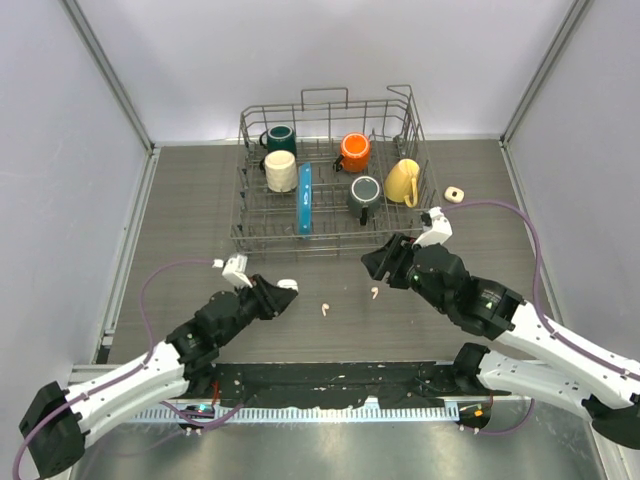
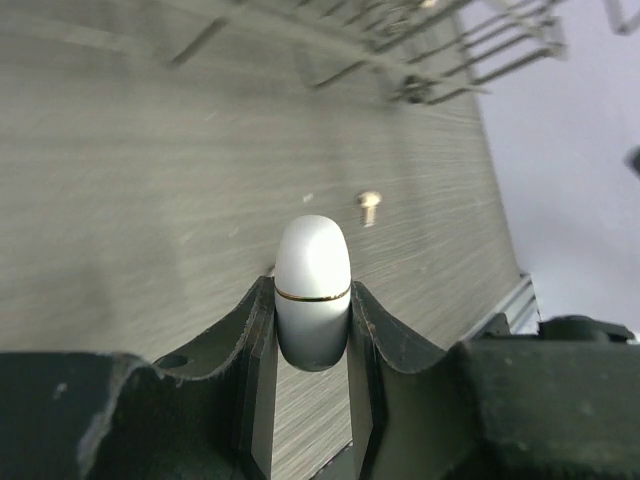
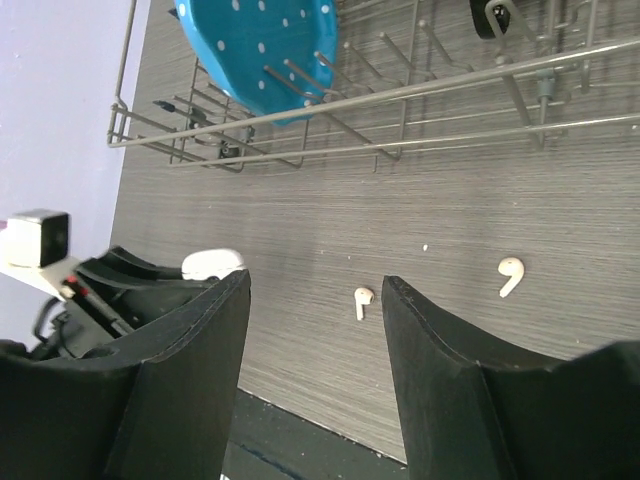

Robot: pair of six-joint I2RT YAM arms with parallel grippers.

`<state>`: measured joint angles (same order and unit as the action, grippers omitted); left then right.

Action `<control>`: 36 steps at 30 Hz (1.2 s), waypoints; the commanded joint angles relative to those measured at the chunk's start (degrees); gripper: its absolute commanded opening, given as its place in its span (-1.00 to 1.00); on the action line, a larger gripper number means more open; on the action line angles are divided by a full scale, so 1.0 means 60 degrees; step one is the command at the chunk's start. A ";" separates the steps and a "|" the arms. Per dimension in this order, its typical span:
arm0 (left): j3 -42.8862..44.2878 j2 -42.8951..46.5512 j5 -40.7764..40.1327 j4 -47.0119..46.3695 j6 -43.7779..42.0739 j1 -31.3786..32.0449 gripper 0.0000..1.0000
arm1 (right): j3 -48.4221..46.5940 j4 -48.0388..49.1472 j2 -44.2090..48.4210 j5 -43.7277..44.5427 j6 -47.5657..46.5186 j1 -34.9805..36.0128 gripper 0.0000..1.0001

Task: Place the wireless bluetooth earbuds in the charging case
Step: Place the charging case at the center of the board.

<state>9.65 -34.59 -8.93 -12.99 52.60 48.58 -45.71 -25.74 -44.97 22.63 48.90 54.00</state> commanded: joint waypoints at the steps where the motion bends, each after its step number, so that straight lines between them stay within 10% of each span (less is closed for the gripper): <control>1: -0.0437 0.0870 -0.1411 0.1895 0.2205 -0.0040 -1.00 | 0.0090 0.0056 -0.0034 0.0374 0.0272 -0.0064 0.22; 20: -0.0478 -0.2512 -0.1090 -0.0133 0.2219 -0.0054 -0.98 | -0.0277 0.0217 -0.0840 -0.0213 0.0096 -0.0181 0.21; 36: -0.0759 -0.1633 -0.1251 0.1109 0.2865 -0.0113 -0.25 | -0.0115 0.0217 -0.0840 -0.0330 0.0111 -0.0225 0.21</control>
<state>3.09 -44.73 -15.42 -9.58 68.95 48.25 -45.47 -25.76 -49.65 20.82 49.67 53.01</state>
